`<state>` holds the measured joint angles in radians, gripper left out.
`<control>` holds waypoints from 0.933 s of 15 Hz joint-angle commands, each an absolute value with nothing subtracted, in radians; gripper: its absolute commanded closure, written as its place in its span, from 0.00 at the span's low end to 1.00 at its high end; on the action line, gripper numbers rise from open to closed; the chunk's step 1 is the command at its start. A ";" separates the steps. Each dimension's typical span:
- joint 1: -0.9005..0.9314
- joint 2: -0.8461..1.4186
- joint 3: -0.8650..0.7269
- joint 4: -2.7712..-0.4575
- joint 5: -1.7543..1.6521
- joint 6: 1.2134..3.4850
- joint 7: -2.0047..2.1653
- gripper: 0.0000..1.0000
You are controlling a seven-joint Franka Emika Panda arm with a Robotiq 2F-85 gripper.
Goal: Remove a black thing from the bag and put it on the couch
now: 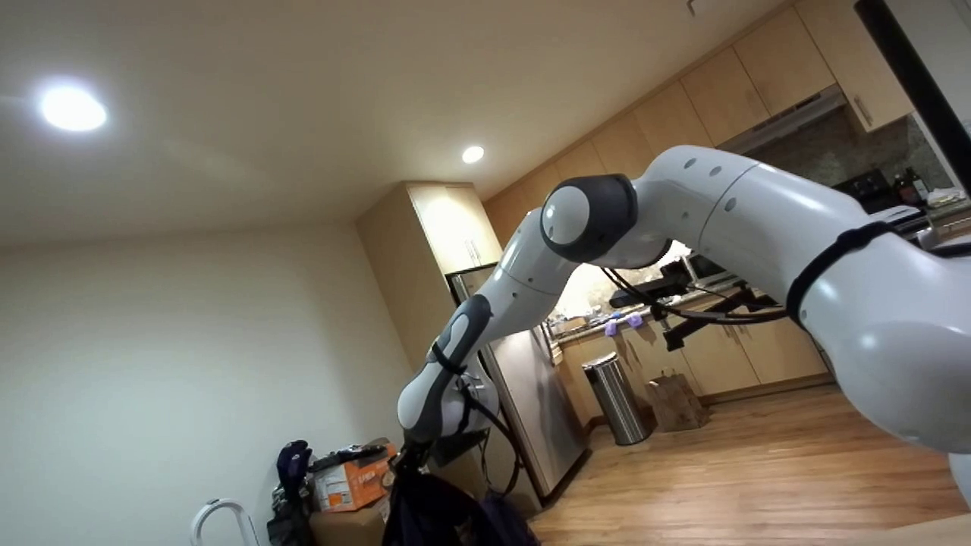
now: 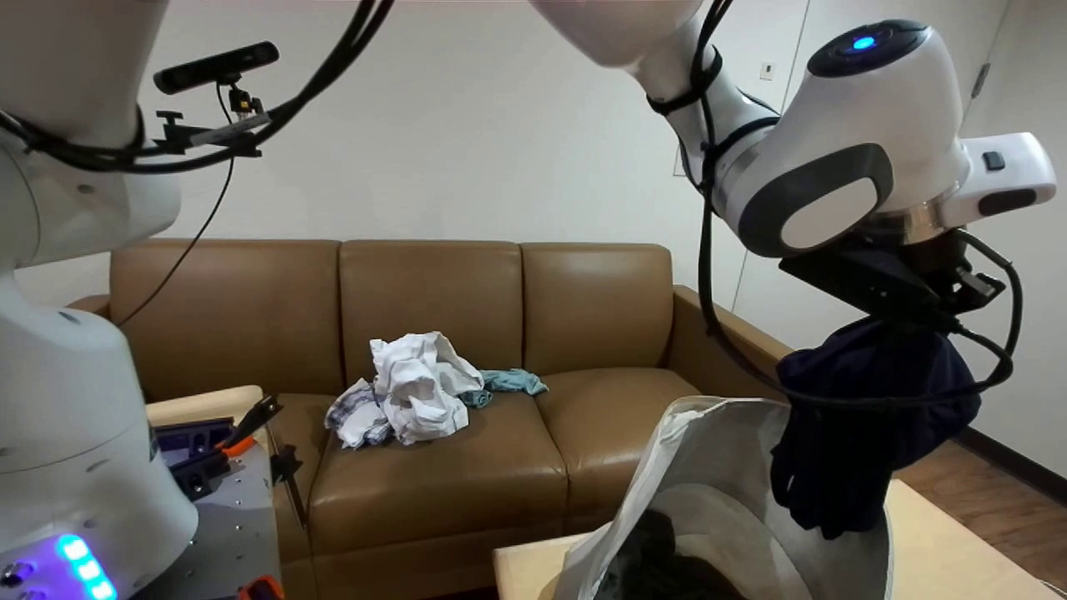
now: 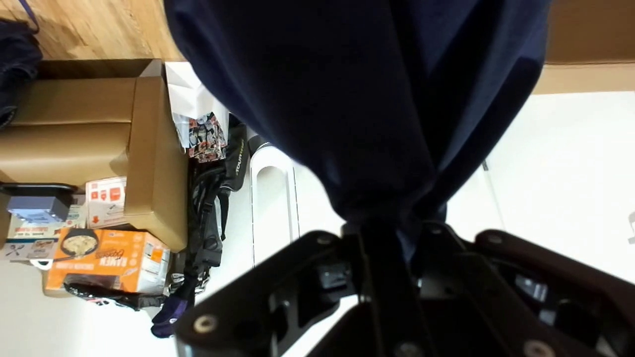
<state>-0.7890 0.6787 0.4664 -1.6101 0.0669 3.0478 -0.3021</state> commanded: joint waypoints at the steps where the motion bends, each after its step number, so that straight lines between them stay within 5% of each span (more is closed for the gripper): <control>1: -0.776 0.677 0.454 -1.610 0.093 3.048 -0.319 0.93; 6: -0.690 0.656 0.458 -1.520 0.070 3.048 -0.327 0.94; 14: -0.701 0.586 0.876 -1.498 0.034 3.031 -0.461 0.94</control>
<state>-0.6854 0.6244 0.7515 -1.4756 0.0386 3.0495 -0.3972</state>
